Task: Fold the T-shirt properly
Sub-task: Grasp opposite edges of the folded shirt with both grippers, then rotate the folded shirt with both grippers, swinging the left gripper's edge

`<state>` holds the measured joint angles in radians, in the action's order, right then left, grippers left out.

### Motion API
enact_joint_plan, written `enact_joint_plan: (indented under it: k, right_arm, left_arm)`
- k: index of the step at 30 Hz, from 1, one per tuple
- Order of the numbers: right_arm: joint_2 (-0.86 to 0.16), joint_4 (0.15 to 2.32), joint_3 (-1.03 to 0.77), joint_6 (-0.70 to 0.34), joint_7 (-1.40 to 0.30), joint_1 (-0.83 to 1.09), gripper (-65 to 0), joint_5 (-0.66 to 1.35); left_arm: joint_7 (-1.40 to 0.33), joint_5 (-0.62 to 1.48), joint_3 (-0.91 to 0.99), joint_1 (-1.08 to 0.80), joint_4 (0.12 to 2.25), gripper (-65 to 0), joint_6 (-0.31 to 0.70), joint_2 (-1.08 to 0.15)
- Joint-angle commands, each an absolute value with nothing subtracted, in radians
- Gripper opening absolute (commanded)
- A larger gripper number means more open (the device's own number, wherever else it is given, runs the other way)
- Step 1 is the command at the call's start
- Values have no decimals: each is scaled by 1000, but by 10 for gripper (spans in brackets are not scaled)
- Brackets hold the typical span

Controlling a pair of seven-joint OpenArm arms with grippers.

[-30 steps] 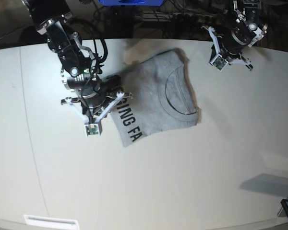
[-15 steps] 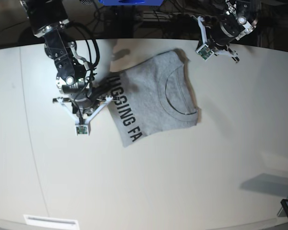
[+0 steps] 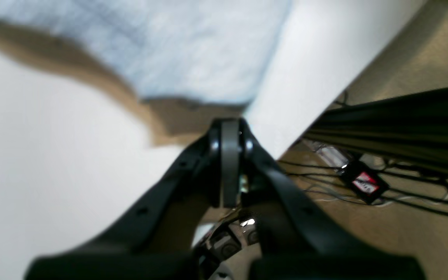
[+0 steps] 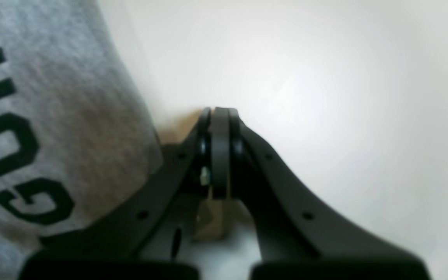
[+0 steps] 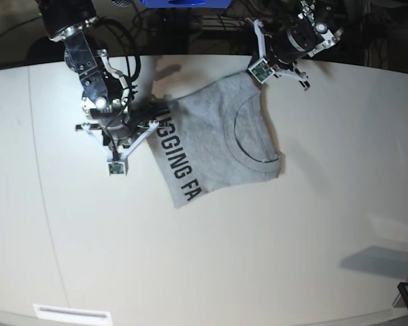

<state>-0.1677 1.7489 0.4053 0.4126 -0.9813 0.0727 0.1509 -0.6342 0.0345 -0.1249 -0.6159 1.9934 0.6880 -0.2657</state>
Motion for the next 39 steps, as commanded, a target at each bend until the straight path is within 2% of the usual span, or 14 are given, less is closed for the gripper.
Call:
enact_joint_plan:
  k: [1,5,12,23,29,39]
  right_arm:
    - [-166,1764,401,414,-963,59,-649,142]
    - [-166,1764,401,414,-963,59,-649,142]
    - [-166,1750,401,414,-964,77,-649,142]
    - [-163,1767,407,414,-964,151,-649,142]
    - [-162,1859,414,409,-964,219,-649,143]
    - [-131,1883,598,414,-963,242,-649,143]
  left_arm:
    - [-627,48,-147,-610,2003,-650,698,-268]
    - [-627,48,-211,-598,2002,-650,698,-268]
    - [-627,42,-217,-555,1972,-650,698,-259]
    - [-627,39,-79,-492,1906,-650,698,-263]
    - [-627,38,-22,-446,1877,-650,698,-263]
    - [-627,38,-7,-294,1730,-650,698,-294]
